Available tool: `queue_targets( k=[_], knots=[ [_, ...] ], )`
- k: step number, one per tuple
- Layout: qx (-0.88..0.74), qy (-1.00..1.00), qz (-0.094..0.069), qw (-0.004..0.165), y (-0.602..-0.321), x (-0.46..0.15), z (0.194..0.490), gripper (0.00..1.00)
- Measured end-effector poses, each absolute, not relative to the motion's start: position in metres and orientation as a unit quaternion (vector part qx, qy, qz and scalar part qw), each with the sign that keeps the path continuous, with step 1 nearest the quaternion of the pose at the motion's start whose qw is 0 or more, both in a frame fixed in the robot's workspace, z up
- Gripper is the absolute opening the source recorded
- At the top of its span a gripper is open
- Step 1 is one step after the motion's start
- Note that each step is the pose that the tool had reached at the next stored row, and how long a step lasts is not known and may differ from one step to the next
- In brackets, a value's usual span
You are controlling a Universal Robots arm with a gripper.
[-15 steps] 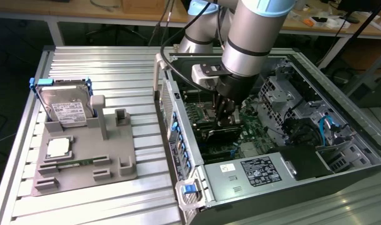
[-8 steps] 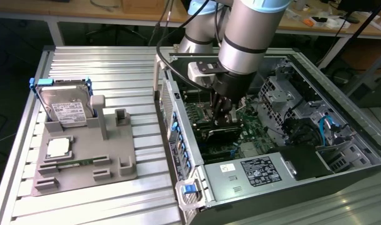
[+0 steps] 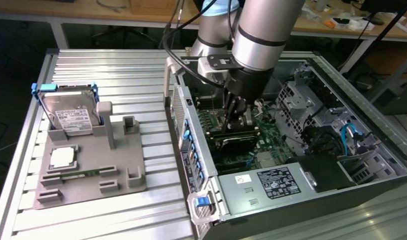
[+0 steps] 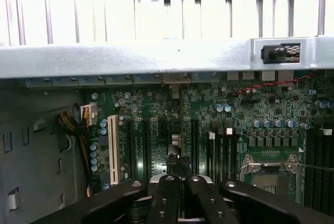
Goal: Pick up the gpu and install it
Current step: 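Insert the gpu into the slot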
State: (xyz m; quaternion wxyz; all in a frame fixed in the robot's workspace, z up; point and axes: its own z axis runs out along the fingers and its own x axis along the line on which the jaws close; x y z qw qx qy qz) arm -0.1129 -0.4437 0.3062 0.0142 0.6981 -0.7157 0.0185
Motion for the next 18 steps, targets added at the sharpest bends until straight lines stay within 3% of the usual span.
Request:
queue_targets(
  k=[12, 18],
  knots=[
    [0.698, -0.716, 0.018, 0.015, -0.4437, -0.1158, 0.3106, 0.11],
    [0.698, -0.715, 0.005, 0.028, -0.4431, -0.1224, 0.3144, 0.11]
  ],
)
